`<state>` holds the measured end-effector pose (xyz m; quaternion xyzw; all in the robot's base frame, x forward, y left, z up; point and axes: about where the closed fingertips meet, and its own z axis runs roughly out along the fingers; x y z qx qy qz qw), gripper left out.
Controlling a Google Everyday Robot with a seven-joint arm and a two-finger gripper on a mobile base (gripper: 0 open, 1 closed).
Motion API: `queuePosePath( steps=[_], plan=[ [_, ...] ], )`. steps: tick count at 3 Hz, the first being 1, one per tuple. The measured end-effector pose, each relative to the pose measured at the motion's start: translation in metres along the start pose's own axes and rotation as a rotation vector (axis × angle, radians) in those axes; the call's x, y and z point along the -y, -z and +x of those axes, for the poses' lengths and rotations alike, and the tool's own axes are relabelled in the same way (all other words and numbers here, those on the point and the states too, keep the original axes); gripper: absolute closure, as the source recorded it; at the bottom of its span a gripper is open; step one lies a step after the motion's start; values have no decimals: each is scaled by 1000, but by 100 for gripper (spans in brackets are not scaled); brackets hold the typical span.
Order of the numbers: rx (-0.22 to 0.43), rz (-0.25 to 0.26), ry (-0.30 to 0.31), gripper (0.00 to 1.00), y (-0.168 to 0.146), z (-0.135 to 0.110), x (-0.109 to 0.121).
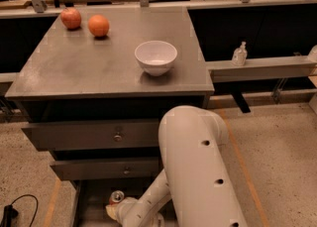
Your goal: Place coke can into bottom drawer
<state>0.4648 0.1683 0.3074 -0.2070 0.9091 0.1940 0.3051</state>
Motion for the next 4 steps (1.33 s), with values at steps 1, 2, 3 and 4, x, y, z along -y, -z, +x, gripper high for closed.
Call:
queuePosePath(
  steps=[1,2,3,4],
  plan=[
    [32,61,-6,100,-36,28,40],
    [20,87,13,84,-63,57,73],
    [27,85,39,60,-79,65,92],
    [37,64,87,37,-85,58,100]
  ],
)
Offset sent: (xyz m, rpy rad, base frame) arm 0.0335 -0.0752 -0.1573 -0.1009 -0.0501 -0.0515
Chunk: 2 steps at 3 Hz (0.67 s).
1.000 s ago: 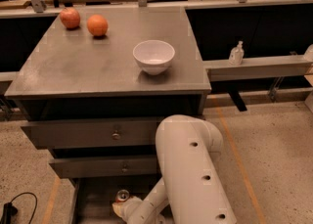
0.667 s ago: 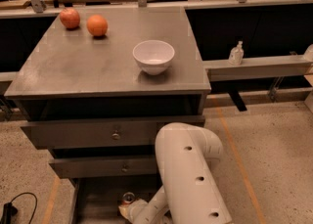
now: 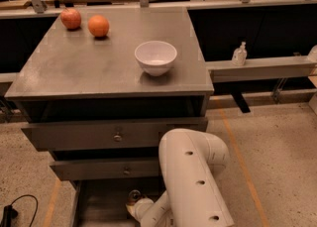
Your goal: Place coke can into bottom drawer
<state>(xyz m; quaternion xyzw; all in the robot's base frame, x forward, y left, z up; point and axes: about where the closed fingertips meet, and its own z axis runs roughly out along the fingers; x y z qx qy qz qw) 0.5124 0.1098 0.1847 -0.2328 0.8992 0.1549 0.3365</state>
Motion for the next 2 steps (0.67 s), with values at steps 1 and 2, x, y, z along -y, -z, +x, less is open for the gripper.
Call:
queuePosePath(
  steps=[1,2],
  plan=[
    [-15,-18,78,13,-1,-13,6],
    [-27,-51,133,0,3,-26,11]
  ],
)
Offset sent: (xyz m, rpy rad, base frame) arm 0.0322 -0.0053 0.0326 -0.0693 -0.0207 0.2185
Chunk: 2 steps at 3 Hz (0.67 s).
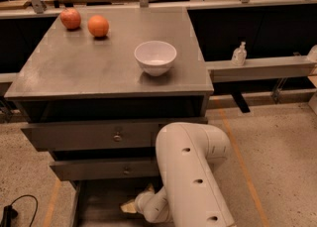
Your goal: Place coke can into bottom drawer
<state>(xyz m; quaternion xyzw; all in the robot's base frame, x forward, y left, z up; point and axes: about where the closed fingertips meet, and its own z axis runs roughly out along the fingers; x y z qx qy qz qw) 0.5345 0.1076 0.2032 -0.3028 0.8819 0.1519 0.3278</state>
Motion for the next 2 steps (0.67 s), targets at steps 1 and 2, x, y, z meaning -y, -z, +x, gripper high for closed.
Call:
queuePosePath(
  steps=[1,2],
  plan=[
    [27,-63,-1,2,20,-19,-1],
    [85,-95,-57,25,73,-25,1]
  ],
)
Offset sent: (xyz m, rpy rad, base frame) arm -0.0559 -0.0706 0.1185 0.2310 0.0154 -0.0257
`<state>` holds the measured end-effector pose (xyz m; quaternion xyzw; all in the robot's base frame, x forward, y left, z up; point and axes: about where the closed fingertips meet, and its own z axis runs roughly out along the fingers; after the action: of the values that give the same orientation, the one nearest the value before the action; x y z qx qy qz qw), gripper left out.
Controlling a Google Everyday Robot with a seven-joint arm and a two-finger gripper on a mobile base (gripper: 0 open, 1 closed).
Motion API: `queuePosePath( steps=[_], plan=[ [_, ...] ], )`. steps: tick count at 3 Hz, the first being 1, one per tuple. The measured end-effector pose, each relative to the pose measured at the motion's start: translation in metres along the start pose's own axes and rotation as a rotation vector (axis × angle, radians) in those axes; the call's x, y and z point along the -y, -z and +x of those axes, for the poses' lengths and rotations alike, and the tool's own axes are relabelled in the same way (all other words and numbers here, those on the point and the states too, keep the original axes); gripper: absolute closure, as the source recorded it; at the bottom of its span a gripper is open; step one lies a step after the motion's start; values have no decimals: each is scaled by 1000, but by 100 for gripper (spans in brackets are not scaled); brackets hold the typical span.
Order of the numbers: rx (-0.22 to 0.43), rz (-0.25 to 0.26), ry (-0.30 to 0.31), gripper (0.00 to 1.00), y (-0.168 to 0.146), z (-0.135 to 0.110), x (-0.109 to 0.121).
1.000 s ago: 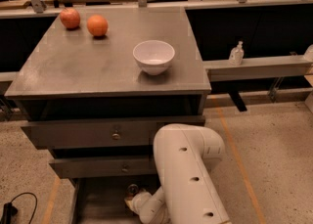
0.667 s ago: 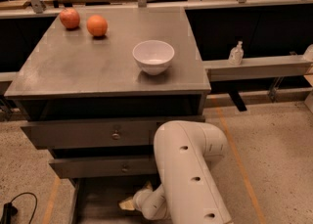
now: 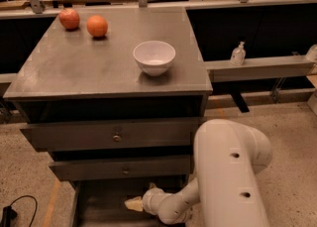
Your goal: Place coke can into bottom drawer
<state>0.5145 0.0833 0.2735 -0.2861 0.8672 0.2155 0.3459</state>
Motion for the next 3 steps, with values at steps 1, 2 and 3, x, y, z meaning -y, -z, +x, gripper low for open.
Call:
queuePosePath(
  steps=[1,2,3],
  plan=[
    [-52,-24,-39,48,65,6,-8],
    [-159,2,-56,72,132,14,-12],
    [-141,25,-28,94,152,-5,-7]
  ],
)
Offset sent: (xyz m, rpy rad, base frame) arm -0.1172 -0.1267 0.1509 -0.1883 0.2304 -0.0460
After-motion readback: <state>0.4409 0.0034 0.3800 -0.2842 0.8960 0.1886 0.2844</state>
